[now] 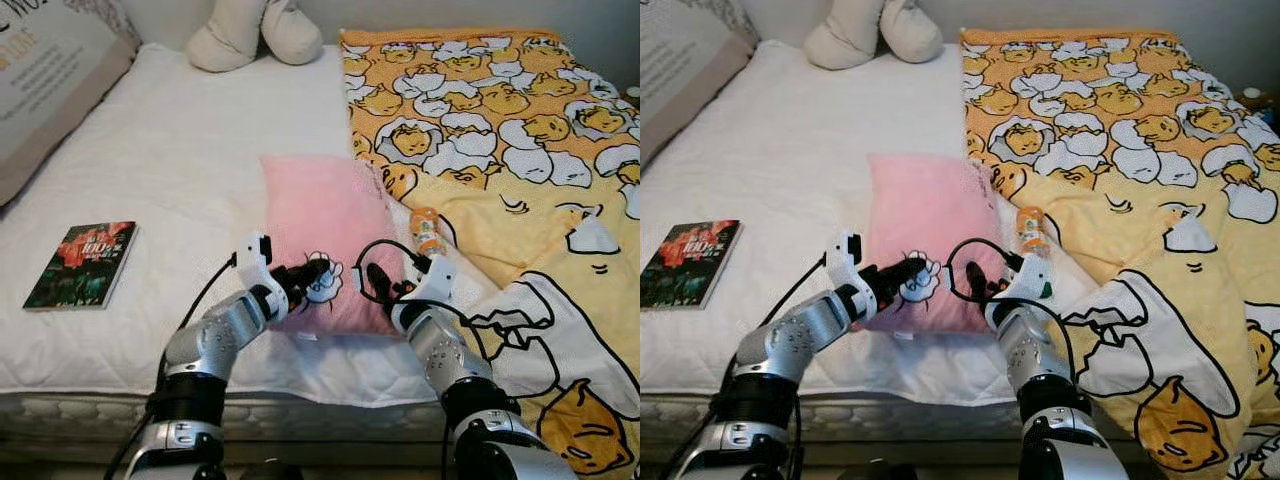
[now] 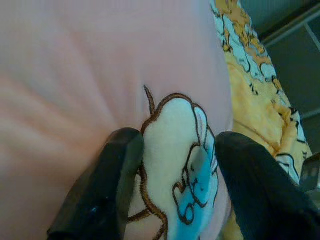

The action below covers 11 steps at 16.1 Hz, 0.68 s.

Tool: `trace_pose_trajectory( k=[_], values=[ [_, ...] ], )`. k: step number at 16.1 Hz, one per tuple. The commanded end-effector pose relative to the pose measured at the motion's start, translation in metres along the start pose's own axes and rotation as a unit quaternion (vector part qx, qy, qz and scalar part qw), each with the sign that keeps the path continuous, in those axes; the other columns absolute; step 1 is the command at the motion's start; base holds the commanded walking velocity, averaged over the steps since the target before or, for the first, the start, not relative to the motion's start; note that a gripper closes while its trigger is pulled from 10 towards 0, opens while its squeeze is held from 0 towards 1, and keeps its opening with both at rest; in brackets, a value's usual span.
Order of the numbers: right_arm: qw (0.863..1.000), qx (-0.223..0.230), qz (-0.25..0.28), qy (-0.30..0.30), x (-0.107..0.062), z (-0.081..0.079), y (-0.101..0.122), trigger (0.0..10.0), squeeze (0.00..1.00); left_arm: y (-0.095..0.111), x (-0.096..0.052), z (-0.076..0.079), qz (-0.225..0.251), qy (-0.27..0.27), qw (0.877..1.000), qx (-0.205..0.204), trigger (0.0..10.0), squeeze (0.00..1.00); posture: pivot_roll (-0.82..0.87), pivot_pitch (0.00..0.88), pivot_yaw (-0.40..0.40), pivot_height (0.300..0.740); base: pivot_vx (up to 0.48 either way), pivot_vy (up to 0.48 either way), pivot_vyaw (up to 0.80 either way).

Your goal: Clean up the room

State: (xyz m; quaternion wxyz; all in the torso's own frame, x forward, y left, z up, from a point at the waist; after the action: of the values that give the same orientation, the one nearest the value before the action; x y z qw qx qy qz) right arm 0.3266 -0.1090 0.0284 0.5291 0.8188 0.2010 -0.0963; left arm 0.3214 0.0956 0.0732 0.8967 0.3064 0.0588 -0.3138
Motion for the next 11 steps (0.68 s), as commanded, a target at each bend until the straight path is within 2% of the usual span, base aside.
trace_pose_trajectory(
  k=[1,3,6,11],
  values=[
    [1.0,-0.005,0.006,0.014,-0.001,-0.008,0.0,0.0,0.0,-0.008,0.003,-0.005,0.01,0.017,1.0,-0.011,0.0,0.0,-0.08,0.0,0.06,0.736,0.0,0.0,0.0],
    [1.0,-0.006,0.003,0.019,-0.002,-0.011,-0.003,0.0,0.0,-0.014,0.006,-0.008,0.012,0.025,0.999,-0.02,0.0,0.0,-0.09,0.0,0.057,0.736,0.0,0.0,0.0],
    [1.0,0.003,-0.005,0.023,-0.004,-0.016,-0.01,0.0,0.0,-0.014,0.009,-0.013,0.06,0.029,0.995,-0.067,0.0,0.0,-0.09,0.0,0.052,0.736,0.0,0.0,0.0],
    [0.999,0.01,-0.005,0.035,-0.006,-0.024,-0.012,0.0,0.0,-0.02,0.01,-0.018,0.072,0.017,0.993,-0.094,0.0,0.0,-0.08,0.0,0.051,0.736,0.0,0.0,0.0]
  ],
)
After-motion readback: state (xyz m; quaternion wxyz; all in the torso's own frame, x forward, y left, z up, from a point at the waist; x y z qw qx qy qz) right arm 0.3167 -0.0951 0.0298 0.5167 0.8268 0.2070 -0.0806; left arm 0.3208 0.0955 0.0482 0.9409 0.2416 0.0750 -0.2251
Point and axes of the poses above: a point about 5 cm out from each wrist's last joint towards the gripper, its own x axis pointing out of the wrist towards the gripper, its own y axis along the axis of the wrist's last joint, z = x × y, the point moved 1 cm from there along x, pointing out of the wrist towards the gripper, and after that the axes turned 13 degrees about -x, right-handed, at the moved point
